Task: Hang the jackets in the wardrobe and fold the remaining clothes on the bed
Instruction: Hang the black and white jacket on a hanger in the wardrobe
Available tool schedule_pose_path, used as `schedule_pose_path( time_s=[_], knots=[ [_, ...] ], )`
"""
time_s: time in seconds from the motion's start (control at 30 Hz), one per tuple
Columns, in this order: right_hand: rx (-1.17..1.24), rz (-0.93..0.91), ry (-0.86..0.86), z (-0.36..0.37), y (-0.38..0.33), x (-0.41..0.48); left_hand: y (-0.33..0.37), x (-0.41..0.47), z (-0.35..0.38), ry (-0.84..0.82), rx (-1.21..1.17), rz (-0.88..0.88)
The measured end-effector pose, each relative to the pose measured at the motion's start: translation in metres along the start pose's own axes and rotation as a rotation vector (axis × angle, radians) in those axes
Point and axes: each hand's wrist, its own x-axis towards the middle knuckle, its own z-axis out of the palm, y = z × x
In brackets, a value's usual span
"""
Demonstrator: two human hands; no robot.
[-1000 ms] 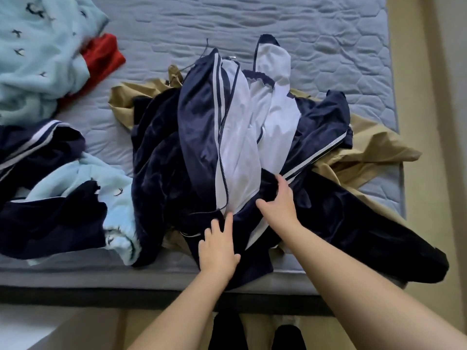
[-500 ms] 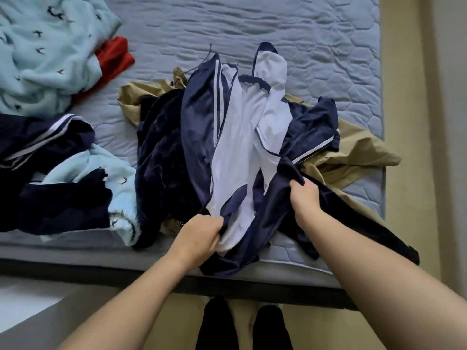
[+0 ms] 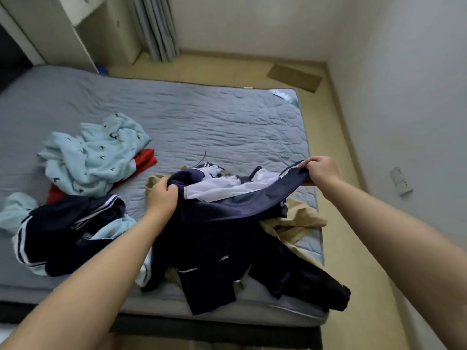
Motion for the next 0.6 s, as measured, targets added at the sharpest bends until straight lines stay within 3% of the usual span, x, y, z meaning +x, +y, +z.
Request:
schedule_pose_path(
  time_s=[0.17, 0.37, 0.5, 0.6],
  knots=[
    [0.095, -0.126, 0.023, -0.053, -0.089, -0.041, 0.098, 0.006, -0.077, 0.098, -0.285, -0.03],
    [0.281, -0.355, 0.06, -0.106, -0.203, -0.103, 0.203, -0.006, -0.17, -0.009, -0.599, -0.105],
    [0.349, -0.548, 0.091, -0.133, -0.267, -0.141, 0.251, -0.015, -0.221, 0.03, -0.625, 0.025],
    [0.41, -0.693, 0.169, -0.14, -0.305, -0.167, 0.274, -0.025, -0.244, 0.197, -0.471, 0.174]
  ],
)
